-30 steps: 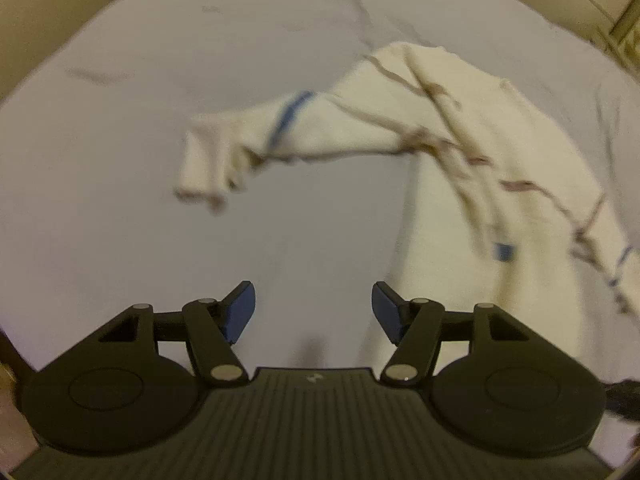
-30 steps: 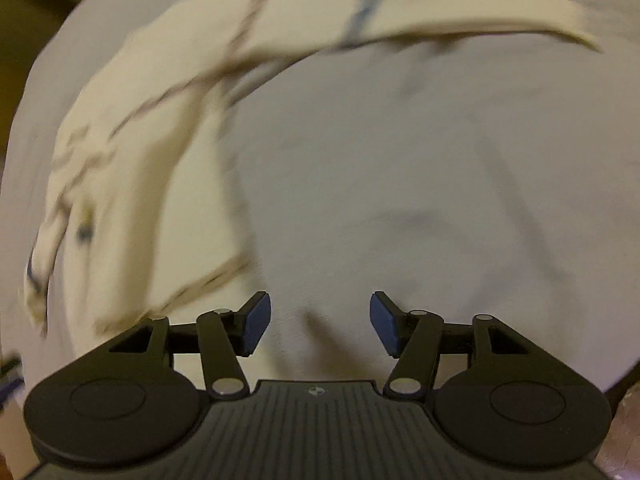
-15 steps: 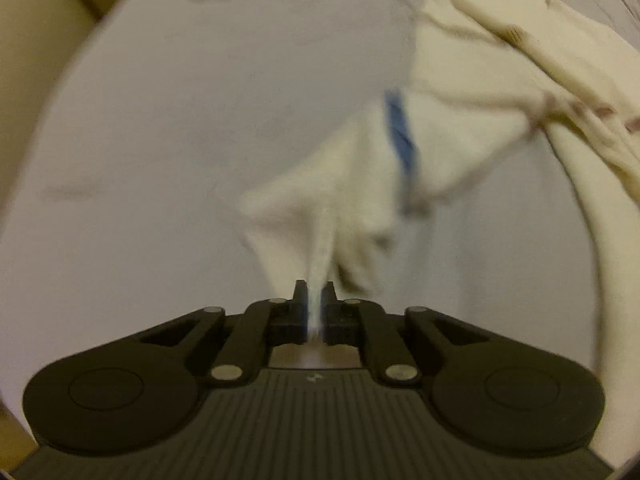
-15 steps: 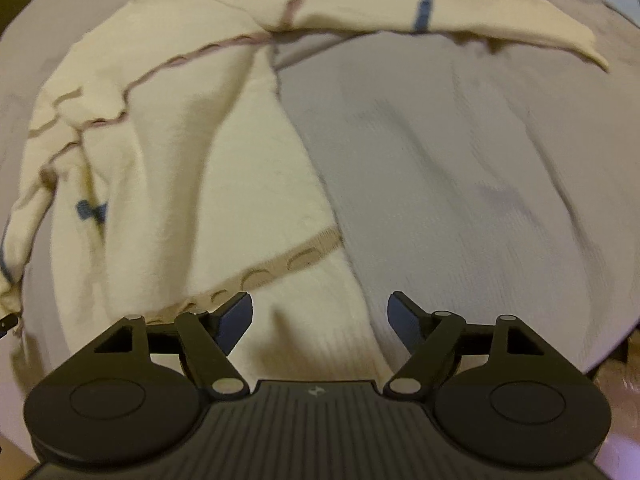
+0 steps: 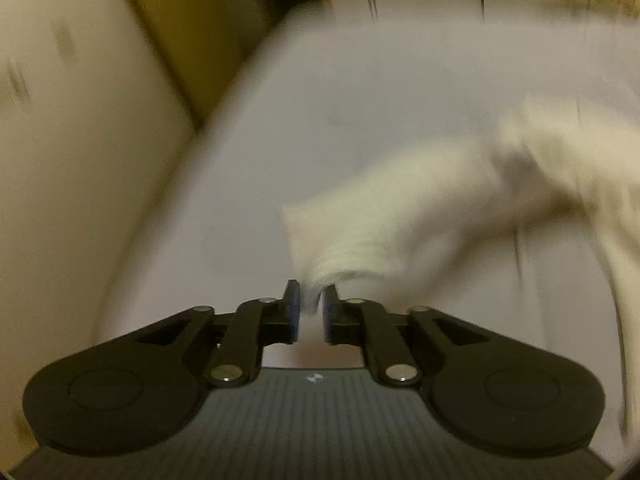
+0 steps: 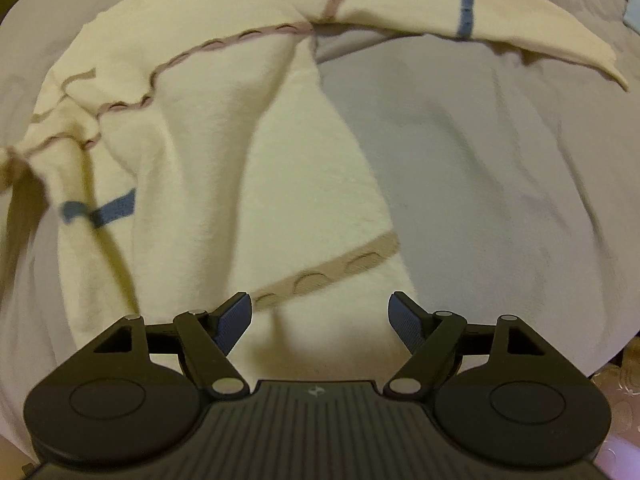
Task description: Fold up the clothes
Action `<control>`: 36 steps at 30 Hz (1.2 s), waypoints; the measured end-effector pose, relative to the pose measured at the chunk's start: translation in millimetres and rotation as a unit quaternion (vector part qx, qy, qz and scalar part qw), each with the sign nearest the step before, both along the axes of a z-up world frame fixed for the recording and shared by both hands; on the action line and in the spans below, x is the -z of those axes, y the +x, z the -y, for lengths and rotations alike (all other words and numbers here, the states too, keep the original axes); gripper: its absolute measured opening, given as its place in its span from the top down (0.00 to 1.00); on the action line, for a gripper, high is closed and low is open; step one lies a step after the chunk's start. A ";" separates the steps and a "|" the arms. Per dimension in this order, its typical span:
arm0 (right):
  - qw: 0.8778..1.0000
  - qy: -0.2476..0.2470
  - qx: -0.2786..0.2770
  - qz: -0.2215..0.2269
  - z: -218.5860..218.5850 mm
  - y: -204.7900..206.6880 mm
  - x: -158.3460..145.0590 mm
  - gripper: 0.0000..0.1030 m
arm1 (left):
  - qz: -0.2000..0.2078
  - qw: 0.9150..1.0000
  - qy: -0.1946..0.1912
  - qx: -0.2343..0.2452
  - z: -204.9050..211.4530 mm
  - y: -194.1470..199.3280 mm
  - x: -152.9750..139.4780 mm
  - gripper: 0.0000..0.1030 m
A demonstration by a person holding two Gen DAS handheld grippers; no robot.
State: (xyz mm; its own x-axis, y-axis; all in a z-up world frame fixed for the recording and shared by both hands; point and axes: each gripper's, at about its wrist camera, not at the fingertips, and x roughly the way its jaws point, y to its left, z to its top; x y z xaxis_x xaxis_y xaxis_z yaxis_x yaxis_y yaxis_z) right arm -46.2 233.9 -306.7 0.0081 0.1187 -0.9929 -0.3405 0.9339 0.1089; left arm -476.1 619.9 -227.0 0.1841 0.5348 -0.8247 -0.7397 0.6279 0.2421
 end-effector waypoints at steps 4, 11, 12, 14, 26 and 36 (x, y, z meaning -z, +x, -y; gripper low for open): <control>1.000 -0.011 -0.006 0.000 -4.3 1.1 0.5 0.22 | -0.038 0.984 -0.152 -0.080 24.6 -21.5 69.3 0.86; 0.999 -0.036 -0.010 0.005 -4.3 2.0 -0.9 0.18 | 0.112 0.959 -0.208 -0.154 -17.0 -12.8 46.8 0.46; 0.999 -0.037 -0.015 0.005 -5.4 1.4 -1.3 0.18 | 0.123 0.955 -0.210 -0.170 -32.4 -17.2 48.0 0.41; 0.999 -0.035 -0.026 0.008 -7.3 1.5 -3.6 0.17 | 0.132 0.944 -0.217 -0.213 -62.3 -26.5 56.1 0.37; 0.998 -0.049 -0.018 0.024 -6.3 2.3 -9.0 0.14 | 0.169 0.961 -0.147 -0.164 -87.8 -15.2 40.3 0.94; 0.998 -0.032 -0.023 0.043 -24.1 12.2 -20.4 0.14 | 0.097 0.969 0.077 0.215 -15.3 -14.7 -94.0 0.87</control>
